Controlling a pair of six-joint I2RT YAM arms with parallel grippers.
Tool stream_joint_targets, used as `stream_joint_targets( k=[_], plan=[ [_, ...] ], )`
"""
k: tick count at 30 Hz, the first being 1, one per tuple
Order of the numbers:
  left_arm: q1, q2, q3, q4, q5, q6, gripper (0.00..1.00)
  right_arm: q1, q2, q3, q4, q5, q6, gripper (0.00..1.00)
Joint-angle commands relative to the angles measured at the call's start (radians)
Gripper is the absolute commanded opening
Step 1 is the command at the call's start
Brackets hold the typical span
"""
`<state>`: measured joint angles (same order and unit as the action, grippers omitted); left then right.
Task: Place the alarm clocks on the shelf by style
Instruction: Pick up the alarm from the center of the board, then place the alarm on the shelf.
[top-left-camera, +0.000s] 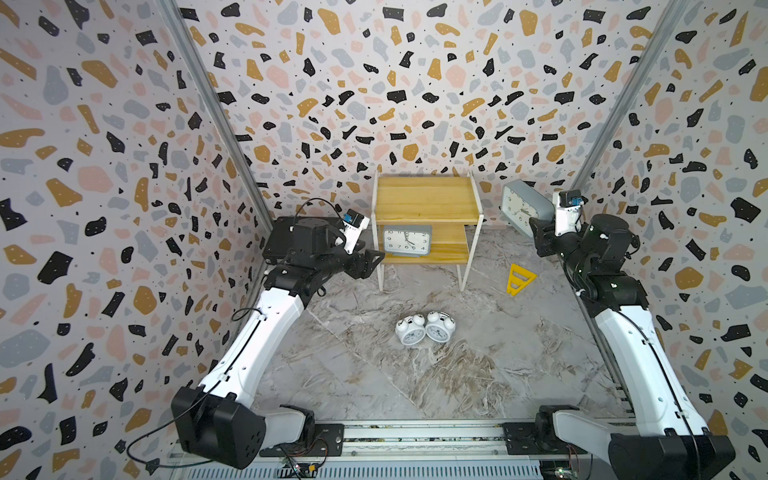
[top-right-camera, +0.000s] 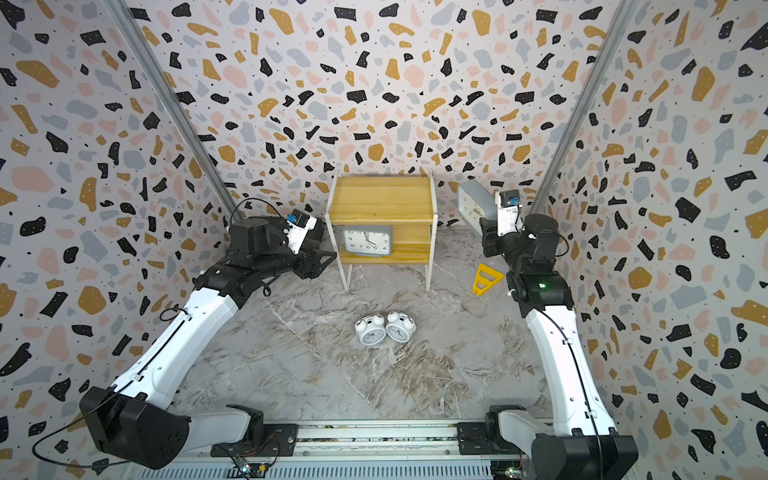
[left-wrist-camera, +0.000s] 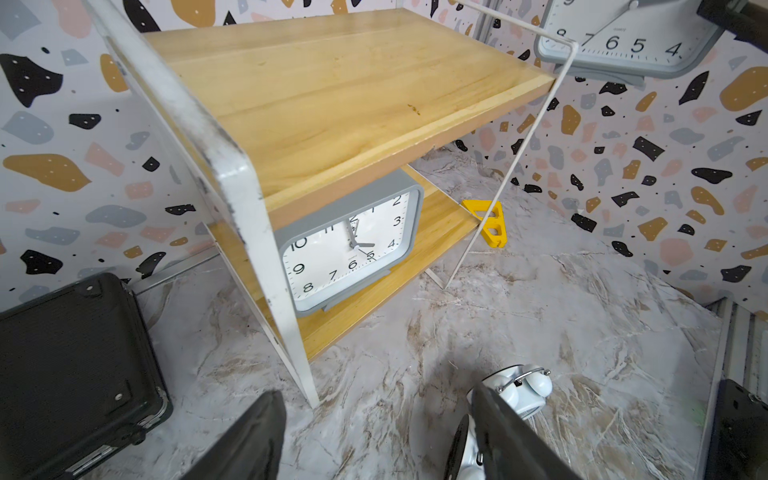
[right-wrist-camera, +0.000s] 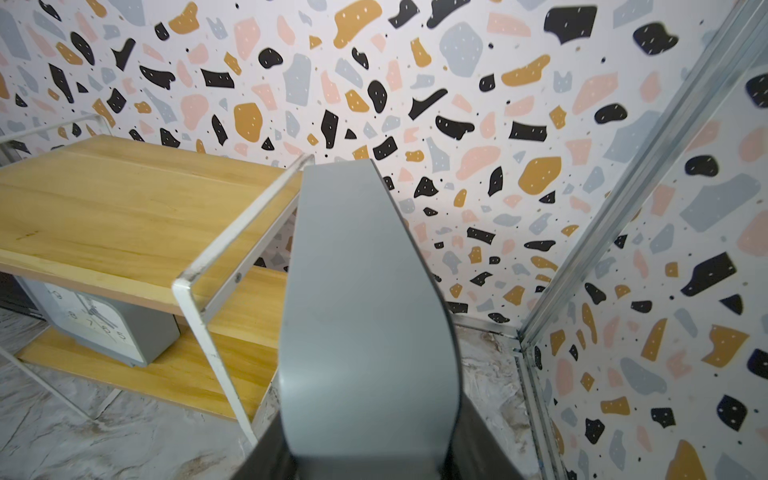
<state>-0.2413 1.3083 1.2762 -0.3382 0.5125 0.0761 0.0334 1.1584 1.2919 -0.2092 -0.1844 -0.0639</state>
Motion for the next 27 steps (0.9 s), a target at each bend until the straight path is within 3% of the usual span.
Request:
stream_joint_targets(
  k=[1,6,12,27],
  plan=[
    [0.010,0.022,0.007,0.081,-0.015,-0.039,0.72,-0.044,0.003,0.008,0.103,-0.155,0.046,0.21],
    [0.020,0.060,0.019,0.090,-0.026,-0.052,0.69,-0.121,0.085,-0.003,0.145,-0.351,0.064,0.20],
    [0.028,0.087,0.006,0.135,-0.026,-0.058,0.66,-0.138,0.186,0.017,0.180,-0.529,0.026,0.20],
    [0.045,0.182,0.030,0.215,0.033,-0.078,0.47,-0.140,0.373,0.113,0.101,-0.775,-0.136,0.19]
  ],
)
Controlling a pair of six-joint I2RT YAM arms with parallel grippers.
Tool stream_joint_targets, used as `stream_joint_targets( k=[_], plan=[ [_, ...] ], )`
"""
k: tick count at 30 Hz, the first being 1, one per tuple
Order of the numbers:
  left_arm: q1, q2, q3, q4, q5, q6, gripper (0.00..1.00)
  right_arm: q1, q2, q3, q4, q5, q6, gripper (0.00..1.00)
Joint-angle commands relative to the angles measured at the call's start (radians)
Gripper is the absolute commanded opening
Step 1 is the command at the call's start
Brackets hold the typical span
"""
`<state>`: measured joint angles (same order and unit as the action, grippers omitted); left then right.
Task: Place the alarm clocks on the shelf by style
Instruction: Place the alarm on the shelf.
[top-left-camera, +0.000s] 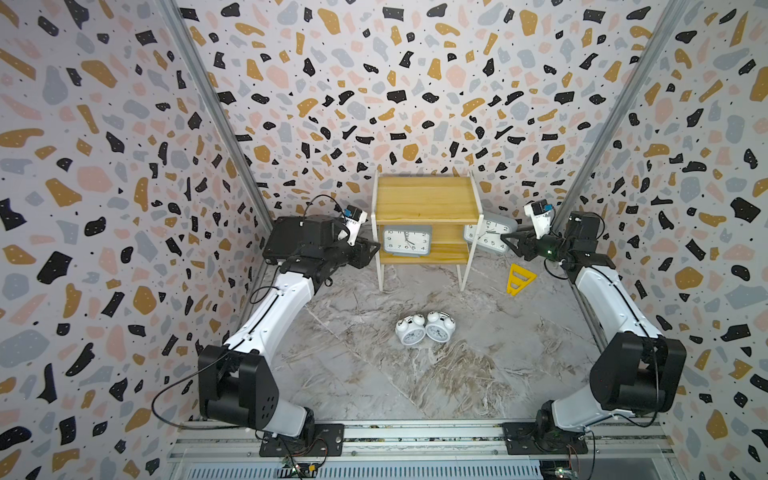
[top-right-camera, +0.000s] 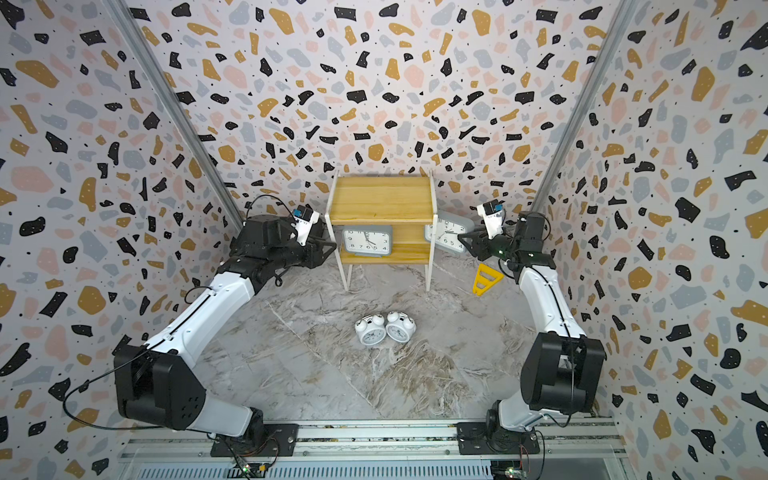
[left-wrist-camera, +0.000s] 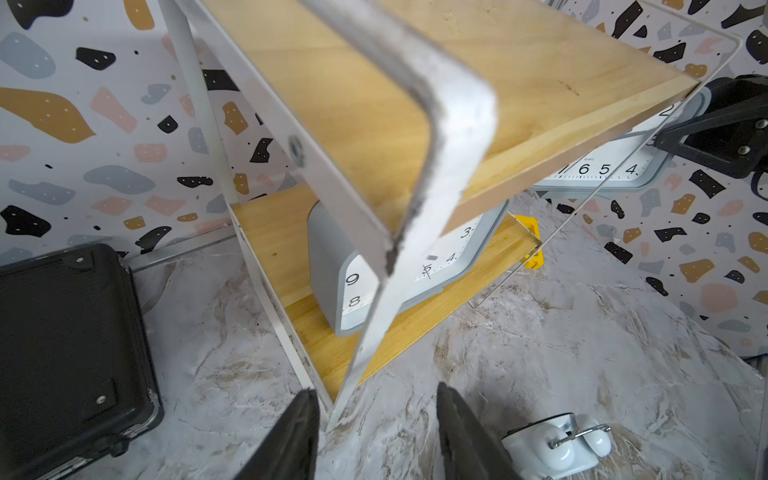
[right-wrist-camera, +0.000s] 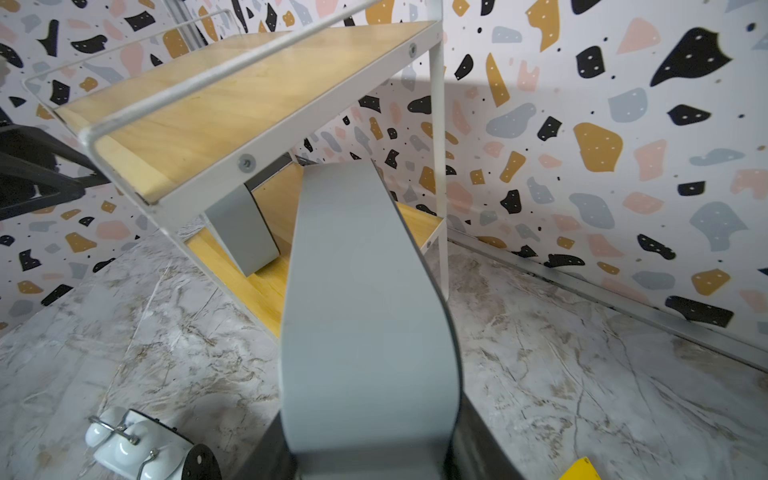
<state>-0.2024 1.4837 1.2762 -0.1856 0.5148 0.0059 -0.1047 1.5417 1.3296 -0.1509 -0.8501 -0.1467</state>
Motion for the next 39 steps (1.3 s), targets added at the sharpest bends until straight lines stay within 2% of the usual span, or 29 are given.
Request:
stream_joint_targets(
  k=[1,8,13,16,21,25,30,39],
  plan=[
    [0.008,0.012,0.032,0.064,0.035,-0.006,0.46,-0.001,-0.001,0.080,0.045,-0.118,-0.061,0.19],
    [0.009,0.051,0.050,0.077,0.053,-0.002,0.40,-0.001,0.057,0.099,0.085,-0.236,-0.104,0.18],
    [0.011,0.076,0.067,0.069,0.078,0.002,0.33,0.001,0.095,0.104,0.140,-0.283,-0.092,0.18],
    [0.011,0.087,0.072,0.073,0.084,0.004,0.32,0.011,0.114,0.106,0.143,-0.297,-0.106,0.18],
    [0.012,0.101,0.081,0.064,0.086,0.009,0.28,0.035,0.155,0.140,0.114,-0.300,-0.150,0.18],
    [0.012,0.106,0.084,0.062,0.085,0.013,0.25,0.057,0.192,0.192,-0.011,-0.305,-0.228,0.18],
    [0.014,0.113,0.088,0.061,0.077,0.012,0.22,0.067,0.221,0.225,-0.081,-0.322,-0.289,0.17],
    [0.014,0.125,0.095,0.054,0.022,0.008,0.16,0.080,0.258,0.233,-0.098,-0.355,-0.324,0.17]
  ],
)
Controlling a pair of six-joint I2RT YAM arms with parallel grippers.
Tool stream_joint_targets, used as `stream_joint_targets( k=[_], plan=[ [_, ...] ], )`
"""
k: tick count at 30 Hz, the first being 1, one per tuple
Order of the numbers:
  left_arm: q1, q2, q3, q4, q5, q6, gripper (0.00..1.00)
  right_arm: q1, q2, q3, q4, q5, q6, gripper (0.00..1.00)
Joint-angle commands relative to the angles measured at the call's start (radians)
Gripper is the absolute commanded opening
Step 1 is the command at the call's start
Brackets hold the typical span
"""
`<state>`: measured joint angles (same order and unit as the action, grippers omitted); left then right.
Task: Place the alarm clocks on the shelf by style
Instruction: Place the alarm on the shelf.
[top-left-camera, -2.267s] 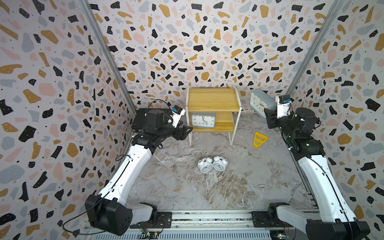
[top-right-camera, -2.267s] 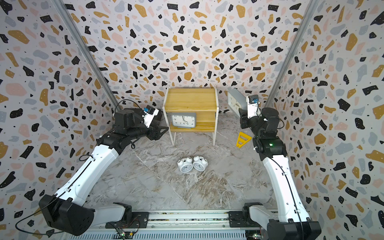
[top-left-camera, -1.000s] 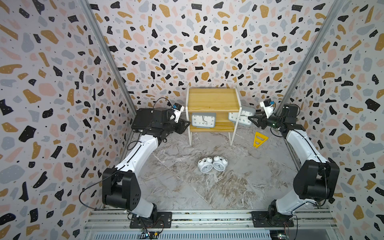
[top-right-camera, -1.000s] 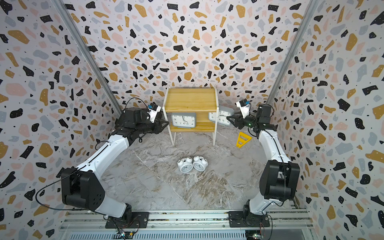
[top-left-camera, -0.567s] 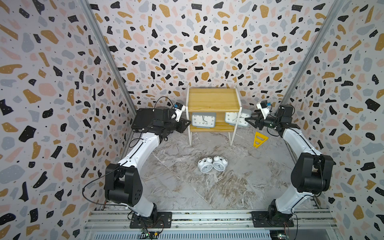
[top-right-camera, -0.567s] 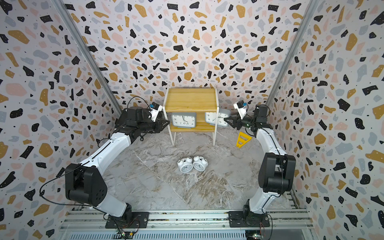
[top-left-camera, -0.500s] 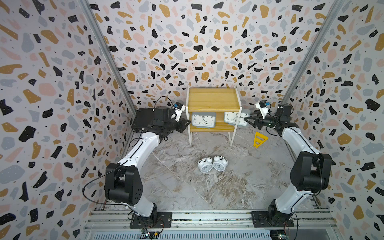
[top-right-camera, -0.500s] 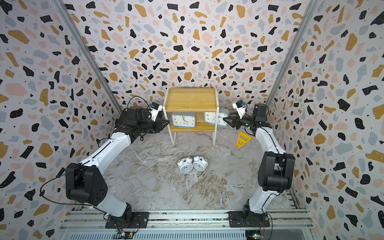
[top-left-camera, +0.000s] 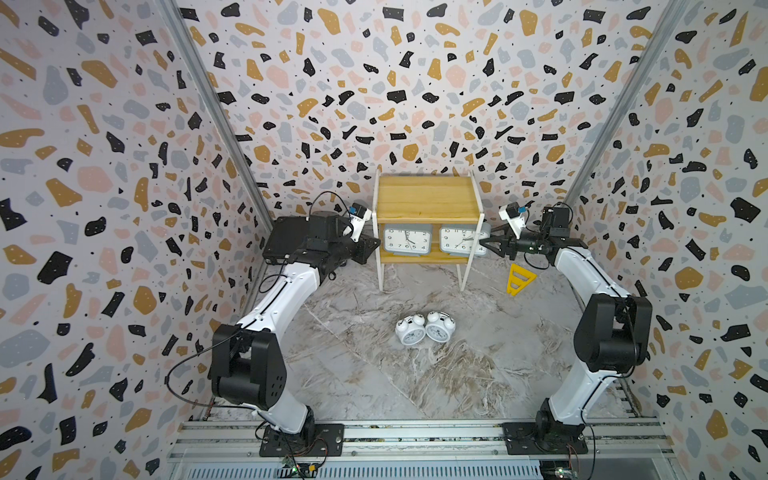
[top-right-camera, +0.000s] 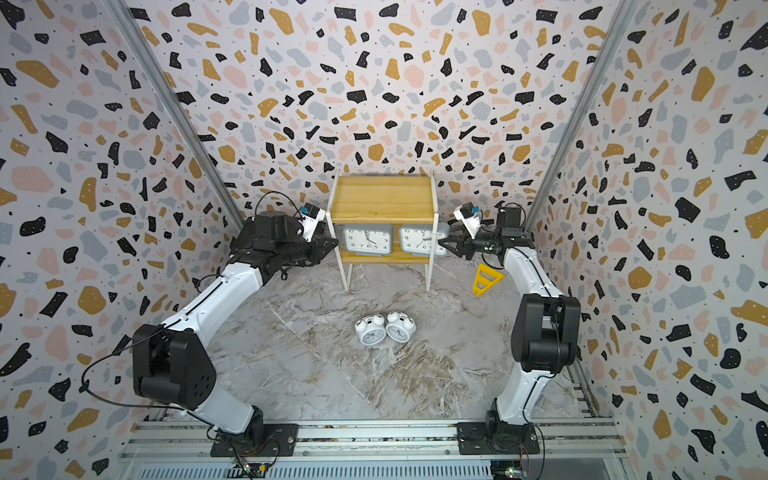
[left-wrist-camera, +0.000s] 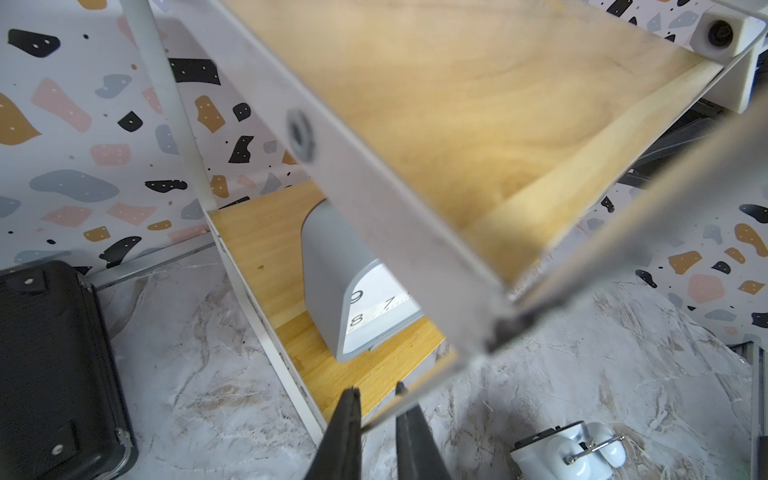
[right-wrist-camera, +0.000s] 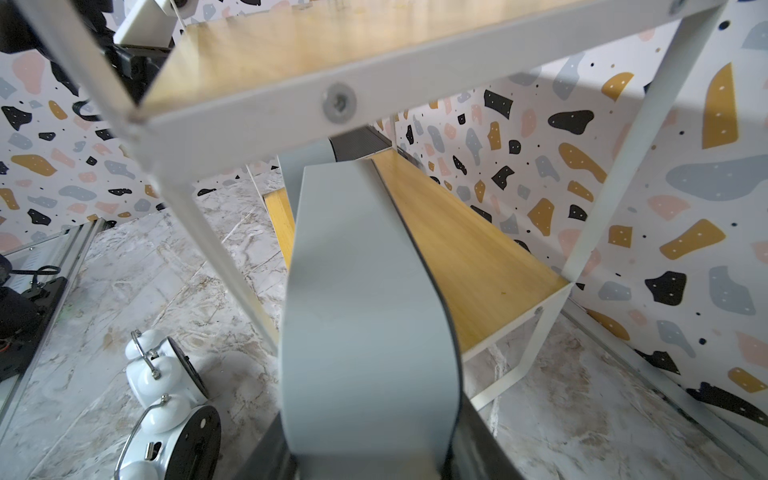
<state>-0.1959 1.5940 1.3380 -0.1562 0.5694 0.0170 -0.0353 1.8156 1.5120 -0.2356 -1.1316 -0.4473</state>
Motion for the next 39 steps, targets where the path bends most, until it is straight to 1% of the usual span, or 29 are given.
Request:
stream_joint_targets(
  k=[1,13,31,39],
  plan=[
    [0.007,0.016,0.033,0.022,-0.045,-0.003,0.16,0.014,-0.014,0.051,-0.014,-0.078,-0.026,0.17],
    [0.008,0.019,0.033,-0.010,-0.089,0.017,0.14,0.028,0.025,0.058,0.001,-0.075,-0.042,0.17],
    [0.009,0.023,0.033,-0.019,-0.067,0.036,0.15,0.043,0.089,0.085,0.064,-0.104,-0.001,0.19],
    [0.009,0.027,0.036,-0.019,-0.053,0.043,0.15,0.047,0.109,0.085,0.122,-0.098,0.044,0.23]
  ],
)
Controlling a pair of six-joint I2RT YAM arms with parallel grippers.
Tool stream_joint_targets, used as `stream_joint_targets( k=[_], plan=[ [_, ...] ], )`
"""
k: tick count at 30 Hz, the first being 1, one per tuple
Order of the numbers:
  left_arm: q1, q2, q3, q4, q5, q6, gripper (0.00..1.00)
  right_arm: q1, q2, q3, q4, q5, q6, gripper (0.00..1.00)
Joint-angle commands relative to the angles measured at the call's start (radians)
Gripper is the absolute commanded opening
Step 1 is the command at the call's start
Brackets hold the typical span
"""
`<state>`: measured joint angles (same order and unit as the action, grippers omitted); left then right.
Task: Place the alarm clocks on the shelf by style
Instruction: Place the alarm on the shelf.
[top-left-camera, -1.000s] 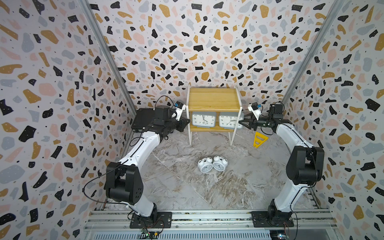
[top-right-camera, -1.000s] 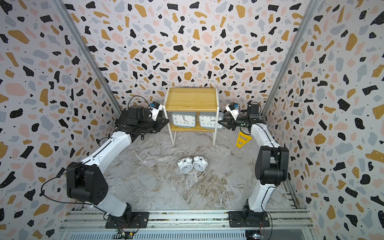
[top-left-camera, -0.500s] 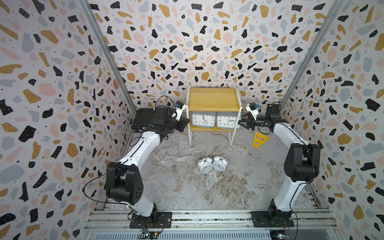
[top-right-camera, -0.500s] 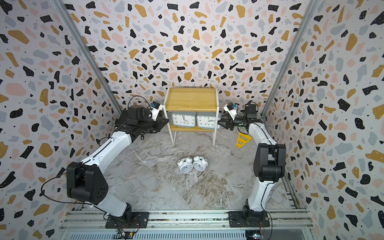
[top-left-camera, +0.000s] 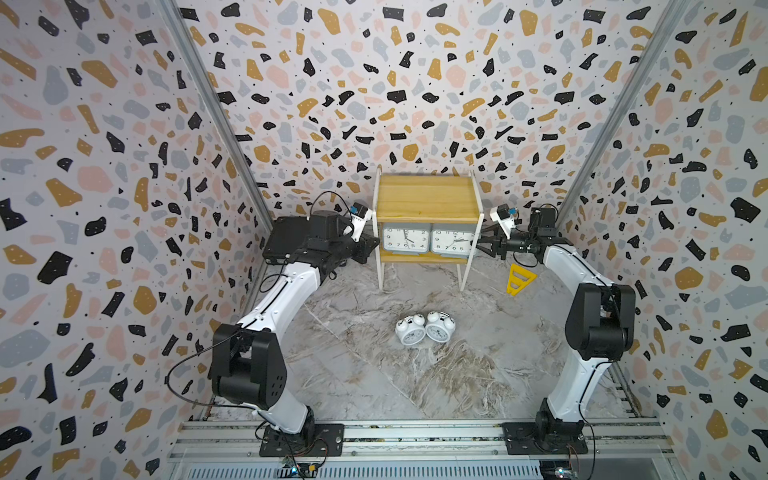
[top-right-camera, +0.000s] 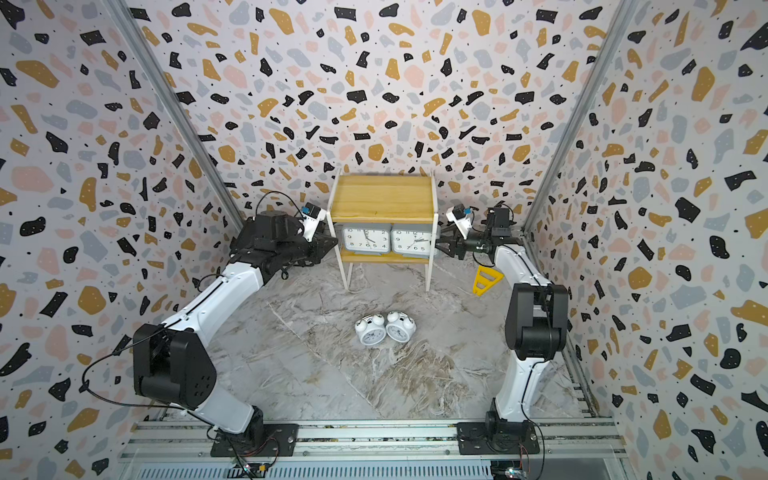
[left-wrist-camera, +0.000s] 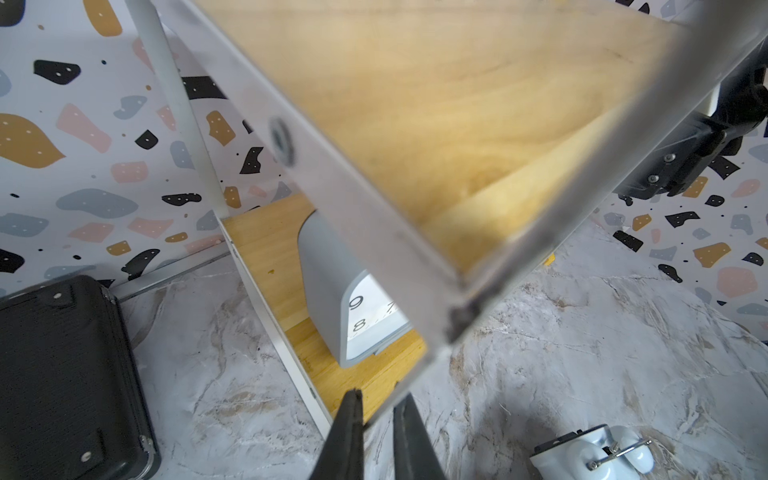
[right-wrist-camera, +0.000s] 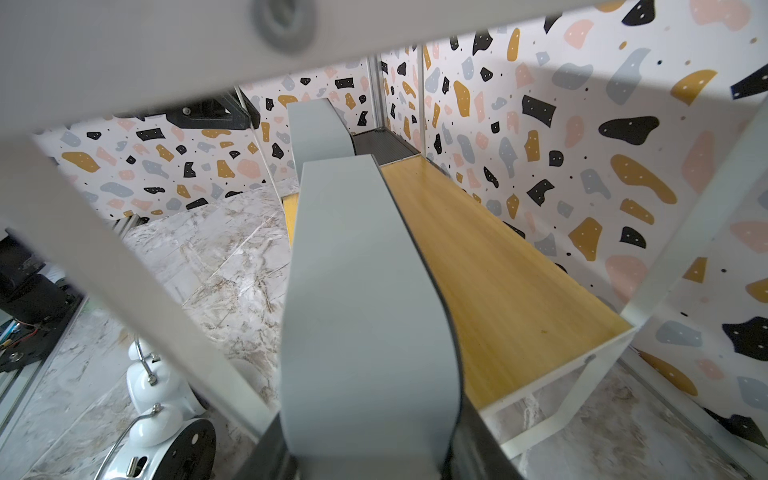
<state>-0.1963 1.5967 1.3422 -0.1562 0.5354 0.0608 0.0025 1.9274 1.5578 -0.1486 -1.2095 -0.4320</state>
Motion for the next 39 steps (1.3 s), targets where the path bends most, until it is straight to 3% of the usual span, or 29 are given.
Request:
stream_joint_targets(
  k=[1,8,18,24,35,39],
  plan=[
    [0.009,0.025,0.031,-0.019,-0.018,-0.003,0.15,0.009,-0.001,0.041,0.039,-0.020,0.033,0.24],
    [0.009,0.022,0.032,-0.019,-0.022,0.002,0.15,0.011,0.011,0.043,0.045,-0.024,0.038,0.30],
    [0.009,0.024,0.035,-0.047,-0.020,0.008,0.15,0.010,0.000,0.050,0.009,-0.006,-0.002,0.60],
    [0.009,0.024,0.033,-0.048,-0.019,0.009,0.15,0.010,-0.032,0.047,0.001,0.009,-0.014,0.69],
    [0.018,0.008,0.022,-0.068,-0.026,0.037,0.16,-0.070,-0.185,-0.119,0.222,0.050,0.130,0.74],
    [0.017,0.008,0.018,-0.061,-0.014,0.028,0.16,-0.085,-0.209,-0.171,0.263,0.093,0.159,0.66]
  ],
)
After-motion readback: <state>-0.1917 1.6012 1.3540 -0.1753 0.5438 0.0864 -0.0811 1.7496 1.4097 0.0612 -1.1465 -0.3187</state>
